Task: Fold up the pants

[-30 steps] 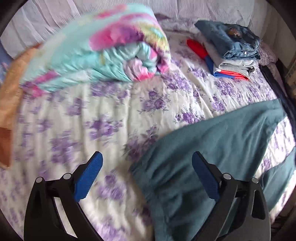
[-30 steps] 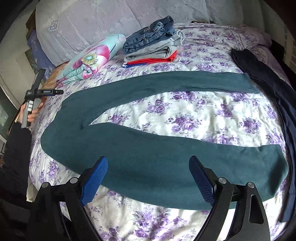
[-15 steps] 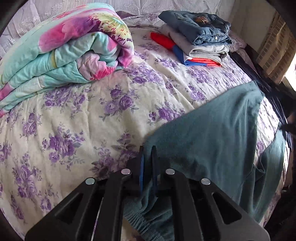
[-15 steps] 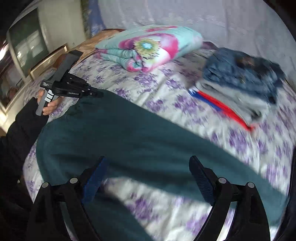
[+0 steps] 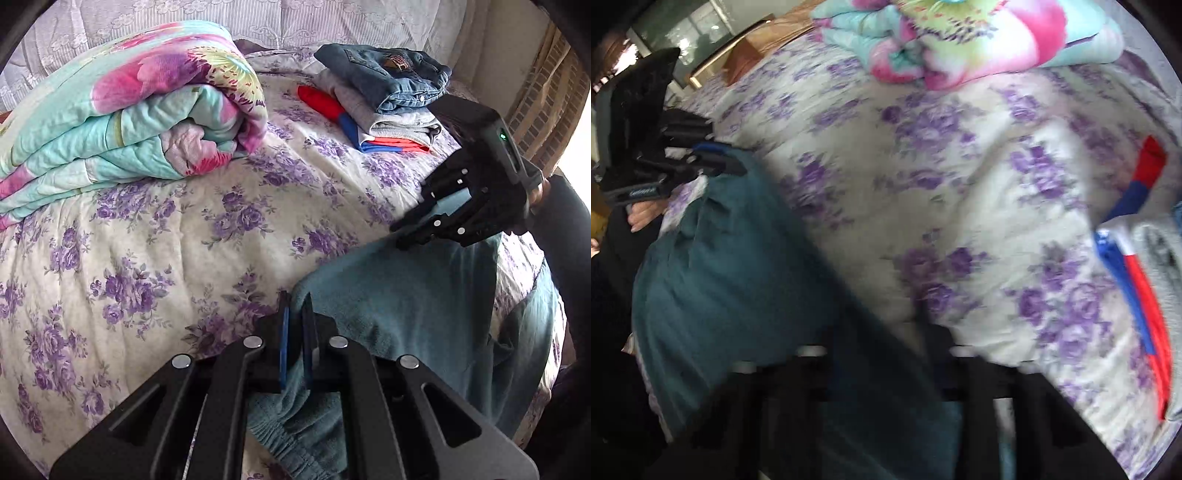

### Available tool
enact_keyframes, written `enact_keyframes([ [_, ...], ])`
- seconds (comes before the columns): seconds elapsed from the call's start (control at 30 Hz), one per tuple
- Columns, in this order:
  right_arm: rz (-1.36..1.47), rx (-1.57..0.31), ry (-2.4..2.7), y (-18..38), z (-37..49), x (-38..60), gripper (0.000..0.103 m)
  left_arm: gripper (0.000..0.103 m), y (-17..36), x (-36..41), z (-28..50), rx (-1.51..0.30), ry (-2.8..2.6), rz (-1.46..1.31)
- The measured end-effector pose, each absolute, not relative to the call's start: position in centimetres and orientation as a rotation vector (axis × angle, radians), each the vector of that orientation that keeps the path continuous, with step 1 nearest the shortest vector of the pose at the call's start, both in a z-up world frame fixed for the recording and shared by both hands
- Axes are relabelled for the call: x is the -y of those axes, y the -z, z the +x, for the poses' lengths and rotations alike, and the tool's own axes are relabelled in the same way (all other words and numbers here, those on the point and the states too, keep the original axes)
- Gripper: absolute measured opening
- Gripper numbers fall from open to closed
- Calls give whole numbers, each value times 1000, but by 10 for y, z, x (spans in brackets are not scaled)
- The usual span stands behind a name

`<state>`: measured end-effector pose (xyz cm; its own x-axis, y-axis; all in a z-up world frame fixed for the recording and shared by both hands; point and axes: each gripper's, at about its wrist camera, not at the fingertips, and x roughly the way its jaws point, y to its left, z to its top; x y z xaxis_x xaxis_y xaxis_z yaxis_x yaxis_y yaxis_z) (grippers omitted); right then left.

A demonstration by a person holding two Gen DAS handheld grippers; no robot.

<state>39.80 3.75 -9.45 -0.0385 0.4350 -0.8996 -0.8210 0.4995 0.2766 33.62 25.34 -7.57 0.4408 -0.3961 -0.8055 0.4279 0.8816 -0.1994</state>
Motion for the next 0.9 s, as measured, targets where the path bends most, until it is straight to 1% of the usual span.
enact_keyframes([
  [0.07,-426,-1175,-1031,89,388,-38,2,5,76,-254,337,-992,502,30],
  [0.27,-385,-1025,-857,71,396,-43,2,5,75,-256,349,-974,415,18],
  [0.43,-416,-1087,-809,89,419,-59,2,5,93,-270,368,-1015,344,-33],
  [0.5,-391,-1081,-805,85,417,-56,2,5,97,-269,370,-1028,338,-23],
  [0.6,-346,-1041,-817,61,404,-45,2,5,80,-263,361,-982,349,-3],
  [0.73,-282,-971,-852,13,375,-18,2,5,53,-266,345,-929,378,-16],
  [0.83,-236,-927,-868,-16,337,-2,2,5,37,-265,323,-911,396,-5],
  [0.9,-215,-913,-867,-25,304,6,2,5,24,-259,297,-886,413,41],
])
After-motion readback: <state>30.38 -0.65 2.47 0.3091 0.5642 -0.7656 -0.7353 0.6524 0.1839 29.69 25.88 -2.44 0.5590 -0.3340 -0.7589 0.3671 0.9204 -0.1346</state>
